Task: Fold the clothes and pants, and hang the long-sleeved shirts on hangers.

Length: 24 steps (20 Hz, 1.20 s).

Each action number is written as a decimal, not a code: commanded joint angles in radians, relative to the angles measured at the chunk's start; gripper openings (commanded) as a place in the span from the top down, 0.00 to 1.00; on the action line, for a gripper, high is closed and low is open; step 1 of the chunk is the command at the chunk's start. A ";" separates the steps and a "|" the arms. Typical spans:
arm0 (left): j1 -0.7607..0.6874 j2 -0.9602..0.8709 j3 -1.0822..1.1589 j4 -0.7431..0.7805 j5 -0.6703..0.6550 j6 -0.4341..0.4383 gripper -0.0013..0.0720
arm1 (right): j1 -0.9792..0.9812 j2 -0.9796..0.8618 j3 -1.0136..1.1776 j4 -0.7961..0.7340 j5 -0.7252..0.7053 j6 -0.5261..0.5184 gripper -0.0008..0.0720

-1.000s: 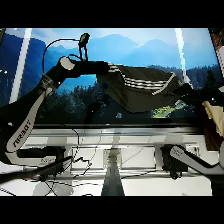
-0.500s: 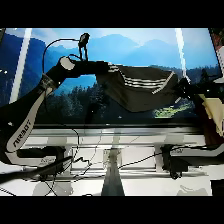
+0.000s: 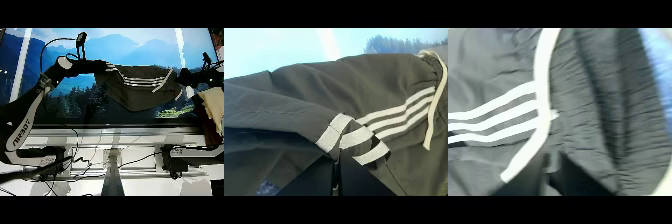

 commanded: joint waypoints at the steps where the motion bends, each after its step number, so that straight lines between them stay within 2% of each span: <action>1: 0.010 0.000 0.000 0.000 -0.001 0.000 0.97 | -0.005 -0.006 0.031 -0.103 0.010 0.038 0.46; 4: 0.009 0.000 0.000 0.000 -0.002 0.000 0.97 | -0.005 -0.062 0.031 -0.105 0.020 0.039 0.45; 5: 0.009 0.000 0.000 0.000 -0.006 0.000 0.97 | -0.005 -0.079 0.031 -0.109 0.014 0.039 0.40; 9: 0.009 0.000 0.000 0.000 -0.012 0.000 0.97 | -0.005 -0.151 0.031 -0.083 0.014 0.033 0.39; 11: 0.009 0.000 0.000 0.000 -0.012 0.000 0.97 | -0.005 -0.171 0.031 -0.004 0.019 -0.042 0.40; 12: 0.009 0.000 0.000 0.000 -0.012 0.000 0.97 | -0.005 -0.170 0.031 0.045 0.022 -0.093 0.49; 13: 0.009 0.000 0.000 0.000 -0.012 0.000 0.97 | -0.005 -0.170 0.036 0.078 0.026 -0.113 0.50; 14: 0.009 0.000 0.000 0.000 -0.012 0.000 0.97 | -0.005 -0.170 0.047 0.092 0.036 -0.113 0.62; 16: 0.009 0.000 0.000 0.000 -0.012 0.000 0.97 | -0.005 -0.170 0.076 0.100 0.066 -0.113 0.80; 17: 0.009 0.000 0.000 0.000 -0.012 0.000 0.97 | -0.005 -0.170 0.095 0.102 0.088 -0.113 0.94; 21: 0.019 0.011 0.000 0.000 -0.011 0.000 0.97 | 0.000 -0.135 0.171 0.116 0.158 -0.136 0.96; 24: 0.092 0.088 0.007 0.000 -0.008 0.000 0.97 | 0.025 -0.029 0.225 0.223 0.145 -0.194 0.96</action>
